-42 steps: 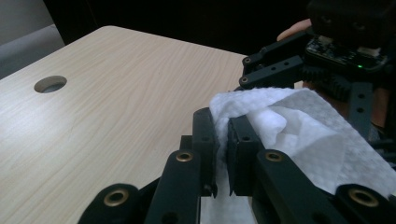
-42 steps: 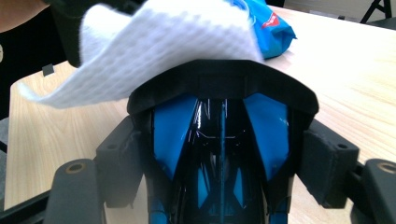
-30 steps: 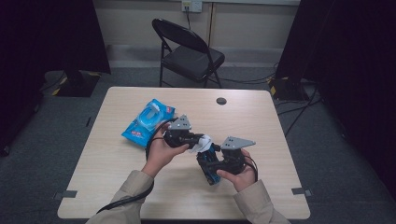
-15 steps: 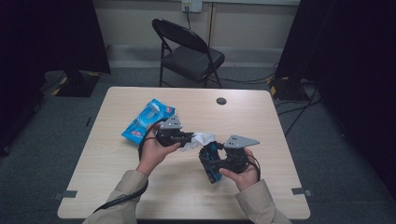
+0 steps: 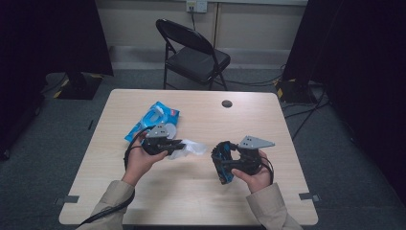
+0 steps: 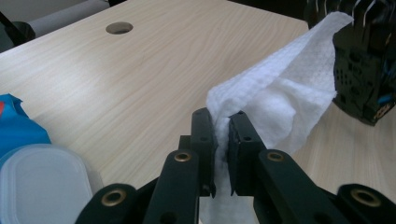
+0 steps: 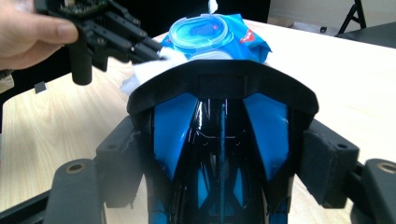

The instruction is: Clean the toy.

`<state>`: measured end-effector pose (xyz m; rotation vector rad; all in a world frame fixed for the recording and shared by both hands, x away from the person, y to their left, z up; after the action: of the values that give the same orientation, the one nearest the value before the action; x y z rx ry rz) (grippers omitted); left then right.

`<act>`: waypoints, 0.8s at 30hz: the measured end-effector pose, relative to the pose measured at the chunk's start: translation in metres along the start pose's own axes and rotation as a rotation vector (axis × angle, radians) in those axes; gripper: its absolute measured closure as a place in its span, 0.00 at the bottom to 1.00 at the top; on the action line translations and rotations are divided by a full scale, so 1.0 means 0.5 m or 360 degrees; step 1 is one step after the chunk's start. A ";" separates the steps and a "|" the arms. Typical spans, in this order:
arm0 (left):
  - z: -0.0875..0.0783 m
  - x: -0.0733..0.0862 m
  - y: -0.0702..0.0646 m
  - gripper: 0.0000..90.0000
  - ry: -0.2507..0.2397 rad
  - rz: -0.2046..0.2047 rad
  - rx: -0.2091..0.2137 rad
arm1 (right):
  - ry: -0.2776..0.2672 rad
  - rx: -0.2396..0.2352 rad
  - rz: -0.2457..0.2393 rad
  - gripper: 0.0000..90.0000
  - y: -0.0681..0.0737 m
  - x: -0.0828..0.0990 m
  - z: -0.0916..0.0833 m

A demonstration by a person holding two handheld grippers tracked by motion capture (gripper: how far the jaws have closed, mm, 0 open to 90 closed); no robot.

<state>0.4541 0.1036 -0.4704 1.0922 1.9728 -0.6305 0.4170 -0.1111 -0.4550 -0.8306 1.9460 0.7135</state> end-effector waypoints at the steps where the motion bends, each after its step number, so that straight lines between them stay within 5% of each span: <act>1: 0.002 0.004 -0.003 0.92 0.0007 0.0004 0.0011 | -0.0006 -0.0001 0.0002 0.28 0.000 -0.001 -0.001; 10: 0.013 0.009 -0.037 0.92 0.0014 0.0120 0.0100 | -0.0011 0.0008 0.0001 0.29 -0.001 -0.005 -0.002; 17: 0.030 0.004 -0.064 0.92 0.0003 0.0151 0.0170 | -0.0008 -0.0002 -0.0004 0.29 0.003 -0.004 0.003; 24: 0.044 -0.036 -0.079 0.91 -0.0111 0.0105 0.0213 | 0.0008 -0.0036 -0.0022 0.29 0.017 -0.003 0.012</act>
<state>0.4348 0.0593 -0.4661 1.1948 1.8491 -0.7636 0.4143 -0.1010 -0.4550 -0.8596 1.9382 0.7268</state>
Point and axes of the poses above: each handheld gripper's, and its own axes: z roughly forward along the jaws, x roughly out of its underside, y roughly to its left, the point moved 7 cm from there along z, roughly forward along the jaws, and after that the axes turned 4 degrees about y, right-handed, at the moved point
